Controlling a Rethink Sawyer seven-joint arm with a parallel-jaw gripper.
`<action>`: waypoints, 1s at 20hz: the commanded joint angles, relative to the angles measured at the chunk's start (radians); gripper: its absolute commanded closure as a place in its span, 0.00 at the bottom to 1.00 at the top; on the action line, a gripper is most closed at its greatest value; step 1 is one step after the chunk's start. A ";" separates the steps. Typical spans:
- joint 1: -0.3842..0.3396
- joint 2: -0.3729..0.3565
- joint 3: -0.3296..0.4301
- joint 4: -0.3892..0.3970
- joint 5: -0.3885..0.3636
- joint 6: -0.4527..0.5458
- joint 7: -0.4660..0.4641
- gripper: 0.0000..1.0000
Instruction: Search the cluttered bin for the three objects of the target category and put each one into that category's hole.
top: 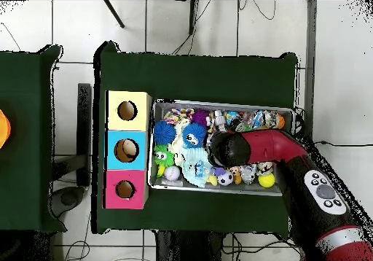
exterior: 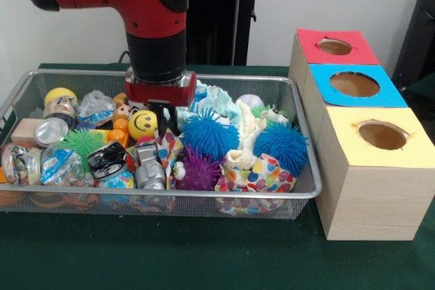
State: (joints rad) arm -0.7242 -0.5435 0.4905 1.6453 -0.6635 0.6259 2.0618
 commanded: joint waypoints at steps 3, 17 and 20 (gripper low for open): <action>-0.028 -0.272 0.086 0.120 0.169 0.208 -0.149 1.00; 0.015 -0.366 0.074 0.144 0.248 0.261 -0.121 1.00; 0.057 -0.316 0.058 0.145 0.226 0.203 -0.063 1.00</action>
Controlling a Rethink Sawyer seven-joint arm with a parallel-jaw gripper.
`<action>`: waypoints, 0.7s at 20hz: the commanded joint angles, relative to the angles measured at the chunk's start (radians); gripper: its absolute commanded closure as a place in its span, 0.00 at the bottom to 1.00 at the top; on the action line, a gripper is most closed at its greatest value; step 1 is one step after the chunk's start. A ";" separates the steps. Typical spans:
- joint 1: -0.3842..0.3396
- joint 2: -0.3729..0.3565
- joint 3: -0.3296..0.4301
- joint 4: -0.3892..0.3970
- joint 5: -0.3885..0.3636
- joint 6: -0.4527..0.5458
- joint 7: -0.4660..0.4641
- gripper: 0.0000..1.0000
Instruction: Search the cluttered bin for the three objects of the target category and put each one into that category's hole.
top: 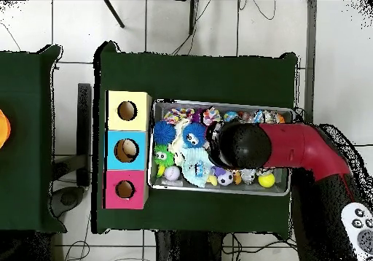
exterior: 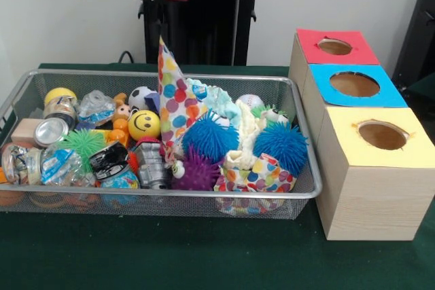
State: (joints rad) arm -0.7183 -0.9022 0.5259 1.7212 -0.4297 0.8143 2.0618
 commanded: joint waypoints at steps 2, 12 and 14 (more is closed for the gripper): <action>0.082 0.066 0.012 0.074 -0.011 -0.020 -0.017 1.00; 0.210 0.113 -0.047 0.089 0.016 -0.126 0.133 1.00; 0.226 0.096 -0.055 0.092 0.027 -0.116 0.138 1.00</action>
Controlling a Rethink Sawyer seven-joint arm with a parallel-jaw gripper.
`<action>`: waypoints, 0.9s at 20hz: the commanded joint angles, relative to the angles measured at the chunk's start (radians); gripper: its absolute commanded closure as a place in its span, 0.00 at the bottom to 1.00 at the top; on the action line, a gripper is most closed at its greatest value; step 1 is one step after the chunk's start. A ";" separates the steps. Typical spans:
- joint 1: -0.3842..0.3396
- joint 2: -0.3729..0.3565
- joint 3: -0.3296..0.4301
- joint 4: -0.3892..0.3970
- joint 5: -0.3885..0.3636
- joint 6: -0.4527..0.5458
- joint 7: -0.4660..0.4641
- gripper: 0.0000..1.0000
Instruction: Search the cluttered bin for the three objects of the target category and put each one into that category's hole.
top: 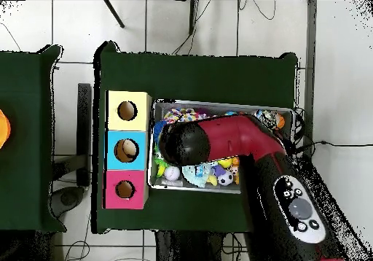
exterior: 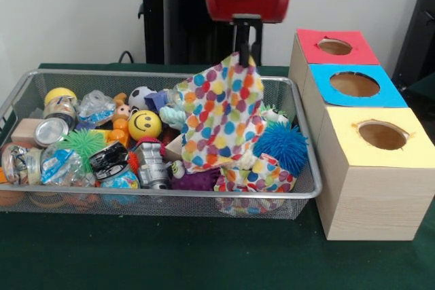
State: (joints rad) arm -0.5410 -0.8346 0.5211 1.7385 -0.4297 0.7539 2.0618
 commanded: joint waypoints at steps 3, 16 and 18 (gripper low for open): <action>0.057 0.006 -0.061 0.075 0.043 -0.023 0.117 1.00; 0.046 -0.132 -0.037 0.090 0.196 0.126 0.049 1.00; 0.062 -0.126 -0.043 0.071 0.202 0.135 0.059 1.00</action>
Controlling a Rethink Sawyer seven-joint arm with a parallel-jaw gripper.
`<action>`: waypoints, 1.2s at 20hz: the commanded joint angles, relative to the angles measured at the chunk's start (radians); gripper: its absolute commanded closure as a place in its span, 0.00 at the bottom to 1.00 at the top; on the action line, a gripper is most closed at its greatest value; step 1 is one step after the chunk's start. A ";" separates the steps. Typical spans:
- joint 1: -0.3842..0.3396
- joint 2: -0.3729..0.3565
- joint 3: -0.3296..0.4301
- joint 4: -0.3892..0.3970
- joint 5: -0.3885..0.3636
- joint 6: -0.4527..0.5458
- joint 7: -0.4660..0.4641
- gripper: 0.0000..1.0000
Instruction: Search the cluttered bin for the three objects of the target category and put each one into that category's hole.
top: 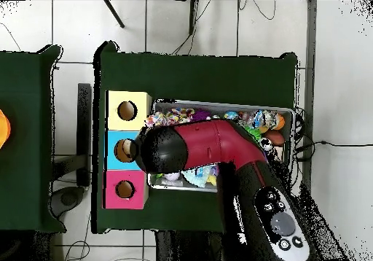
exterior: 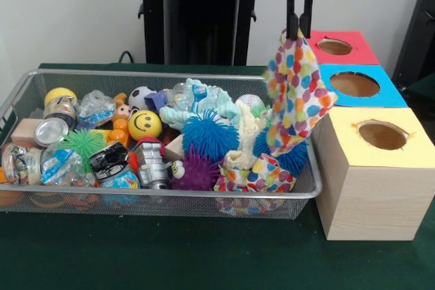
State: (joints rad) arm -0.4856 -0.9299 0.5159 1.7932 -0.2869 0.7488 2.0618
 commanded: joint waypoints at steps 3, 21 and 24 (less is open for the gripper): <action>0.030 -0.025 -0.043 -0.012 0.075 0.157 0.077 1.00; 0.175 -0.151 -0.108 -0.035 0.180 0.286 0.180 1.00; 0.190 -0.140 -0.119 -0.060 0.180 0.300 0.179 1.00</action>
State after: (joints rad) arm -0.3068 -1.0683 0.4542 1.7711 -0.1275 0.9326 2.0618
